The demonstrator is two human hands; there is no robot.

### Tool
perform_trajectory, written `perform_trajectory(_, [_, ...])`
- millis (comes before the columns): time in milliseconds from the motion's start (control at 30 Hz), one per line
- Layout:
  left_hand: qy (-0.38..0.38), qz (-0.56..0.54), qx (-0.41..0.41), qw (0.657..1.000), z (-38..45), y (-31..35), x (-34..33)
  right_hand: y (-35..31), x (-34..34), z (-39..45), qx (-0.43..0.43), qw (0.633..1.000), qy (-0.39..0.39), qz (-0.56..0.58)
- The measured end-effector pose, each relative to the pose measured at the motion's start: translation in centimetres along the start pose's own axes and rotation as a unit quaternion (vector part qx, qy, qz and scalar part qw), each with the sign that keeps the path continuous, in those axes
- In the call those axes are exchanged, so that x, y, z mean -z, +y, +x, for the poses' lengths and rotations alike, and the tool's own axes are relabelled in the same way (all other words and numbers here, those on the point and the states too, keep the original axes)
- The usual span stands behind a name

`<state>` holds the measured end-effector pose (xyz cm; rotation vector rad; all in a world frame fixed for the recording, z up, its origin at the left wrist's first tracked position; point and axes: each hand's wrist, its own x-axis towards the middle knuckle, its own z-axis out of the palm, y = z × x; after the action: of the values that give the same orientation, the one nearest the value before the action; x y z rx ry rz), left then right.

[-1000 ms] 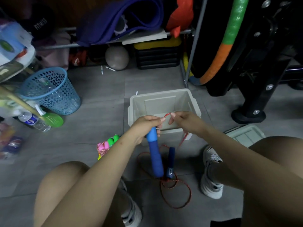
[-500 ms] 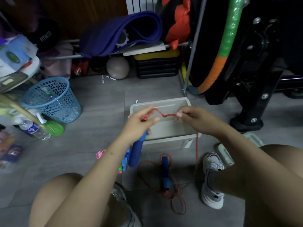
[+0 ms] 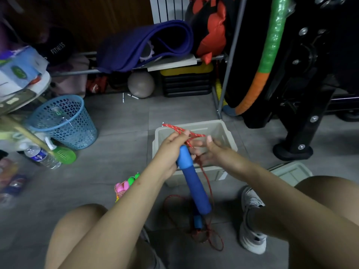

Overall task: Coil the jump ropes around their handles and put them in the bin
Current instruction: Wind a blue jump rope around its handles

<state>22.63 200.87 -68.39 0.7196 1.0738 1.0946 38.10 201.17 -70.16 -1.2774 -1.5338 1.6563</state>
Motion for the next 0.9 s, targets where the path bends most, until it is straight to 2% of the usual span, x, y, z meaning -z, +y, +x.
perform_trajectory(67, [0.046,-0.025,-0.014,0.999,0.4,0.6,0.7,0.1,0.0,-0.7,-0.033,0.997,-0.043,-0.055])
perform_trajectory(133, [0.149,0.009,-0.044,0.988,1.1,1.3,2.2,-0.4,1.0,-1.2,-0.04,0.982,-0.047,-0.18])
perform_trajectory(167, [0.208,0.073,-0.07,0.973,1.6,1.5,3.2,-0.6,1.9,-1.3,-0.046,0.962,-0.059,-0.261])
perform_trajectory(200, [0.258,0.175,-0.108,0.944,1.9,1.7,4.2,-0.8,2.8,-1.3,-0.058,0.931,-0.075,-0.353])
perform_trajectory(233, [0.277,0.282,-0.137,0.908,2.2,1.8,5.1,-1.2,3.6,-1.3,-0.068,0.892,-0.086,-0.438])
perform_trajectory(267, [0.262,0.356,-0.141,0.886,2.2,1.8,5.4,-1.4,4.2,-1.3,-0.062,0.866,-0.075,-0.49])
perform_trajectory(300, [0.218,0.397,-0.118,0.884,1.9,1.7,5.2,-1.8,4.6,-1.3,-0.031,0.87,-0.048,-0.49])
perform_trajectory(333, [0.151,0.399,-0.083,0.901,1.5,1.5,4.5,-2.2,4.7,-1.3,0.01,0.903,-0.011,-0.429])
perform_trajectory(367, [0.067,0.374,-0.045,0.924,0.9,1.0,3.6,-2.7,4.4,-1.3,0.049,0.942,0.02,-0.331])
perform_trajectory(400, [-0.013,0.326,-0.014,0.945,0.4,0.5,2.4,-3.3,4.0,-1.3,0.083,0.967,0.033,-0.24])
perform_trajectory(467, [-0.114,0.274,0.009,0.955,-0.6,-0.6,0.2,-4.2,2.7,-1.3,0.133,0.979,0.027,-0.154])
perform_trajectory(500, [-0.126,0.285,0.002,0.95,-0.8,-1.2,-0.5,-4.3,2.2,-1.1,0.153,0.978,0.019,-0.139])
perform_trajectory(567, [-0.101,0.297,-0.01,0.949,-1.0,-1.9,-1.6,-4.2,1.5,-0.7,0.171,0.976,0.017,-0.131])
perform_trajectory(700, [-0.025,0.216,-0.025,0.976,-0.6,-1.5,-1.7,-3.2,1.8,0.1,0.205,0.958,0.136,-0.15])
perform_trajectory(767, [-0.009,0.166,-0.014,0.986,-0.2,-0.8,-1.2,-2.1,2.2,0.4,0.161,0.96,0.181,-0.137])
perform_trajectory(833, [-0.01,0.08,0.01,0.997,0.2,-0.1,-0.6,-1.3,2.0,0.3,0.033,0.99,0.124,-0.063])
perform_trajectory(900, [-0.011,-0.011,0.03,0.999,0.4,0.7,0.0,-0.5,1.1,0.2,-0.083,0.996,-0.004,0.011])
